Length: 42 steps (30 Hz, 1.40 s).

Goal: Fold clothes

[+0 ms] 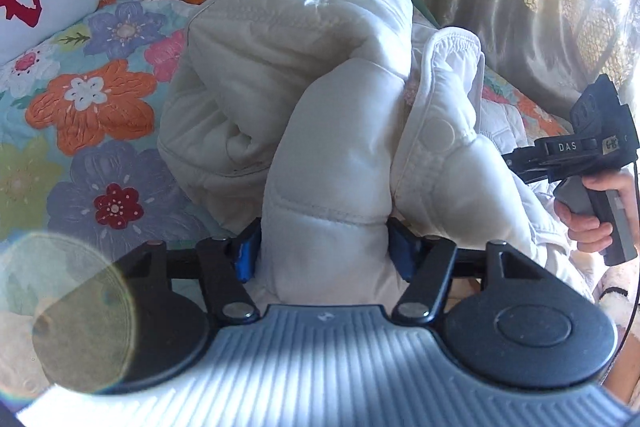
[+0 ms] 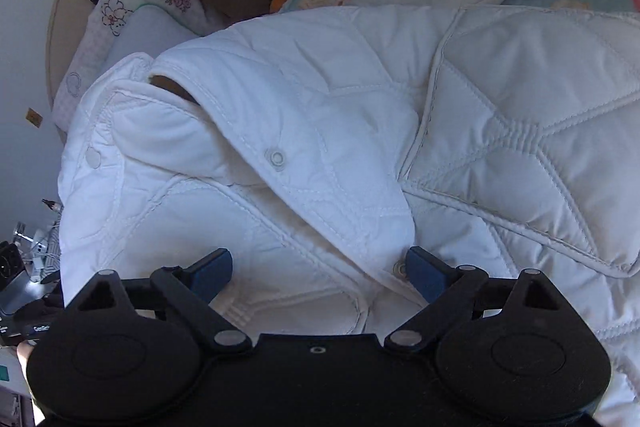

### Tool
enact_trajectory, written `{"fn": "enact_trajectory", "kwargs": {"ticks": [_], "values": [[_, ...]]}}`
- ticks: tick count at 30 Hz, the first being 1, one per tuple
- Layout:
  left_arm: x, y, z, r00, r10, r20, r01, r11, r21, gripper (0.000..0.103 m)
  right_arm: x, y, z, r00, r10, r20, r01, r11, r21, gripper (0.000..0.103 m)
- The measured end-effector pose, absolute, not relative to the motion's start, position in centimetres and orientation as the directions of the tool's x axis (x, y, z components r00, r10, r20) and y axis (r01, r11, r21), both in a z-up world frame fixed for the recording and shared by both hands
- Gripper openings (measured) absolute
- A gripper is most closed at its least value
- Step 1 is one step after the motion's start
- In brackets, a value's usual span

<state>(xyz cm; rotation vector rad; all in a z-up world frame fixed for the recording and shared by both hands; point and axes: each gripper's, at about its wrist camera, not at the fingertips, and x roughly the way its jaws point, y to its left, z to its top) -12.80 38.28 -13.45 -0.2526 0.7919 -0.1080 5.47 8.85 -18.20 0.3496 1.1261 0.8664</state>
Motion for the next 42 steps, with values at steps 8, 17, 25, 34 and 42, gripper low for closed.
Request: {"fn": "enact_trajectory", "kwargs": {"ticks": [8, 17, 25, 34, 42], "values": [[-13.9, 38.6, -12.7, 0.719, -0.174, -0.673, -0.046, 0.954, -0.296, 0.023, -0.4, 11.1, -13.8, 0.165, 0.781, -0.602, -0.633, 0.552, 0.542, 0.003], [-18.2, 44.8, -12.5, 0.757, -0.077, -0.649, -0.272, 0.866, -0.42, 0.022, -1.3, 9.4, -11.7, 0.329, 0.651, -0.683, -0.639, 0.687, 0.346, 0.069], [-17.5, 45.6, -14.1, 0.719, -0.085, -0.69, -0.321, 0.839, -0.439, 0.023, 1.2, 10.4, -18.2, 0.125, 0.632, -0.765, -0.479, 0.713, 0.511, 0.076], [-17.3, 45.7, -14.8, 0.699, -0.094, -0.709, -0.327, 0.839, -0.434, 0.023, 3.6, 14.4, -17.2, 0.322, 0.484, -0.814, -0.628, 0.752, 0.199, 0.088], [-16.7, 45.6, -15.1, 0.69, -0.102, -0.717, -0.313, 0.851, -0.422, 0.024, 6.2, 14.5, -19.8, 0.237, 0.5, -0.833, -0.597, 0.751, 0.281, 0.101]]}}
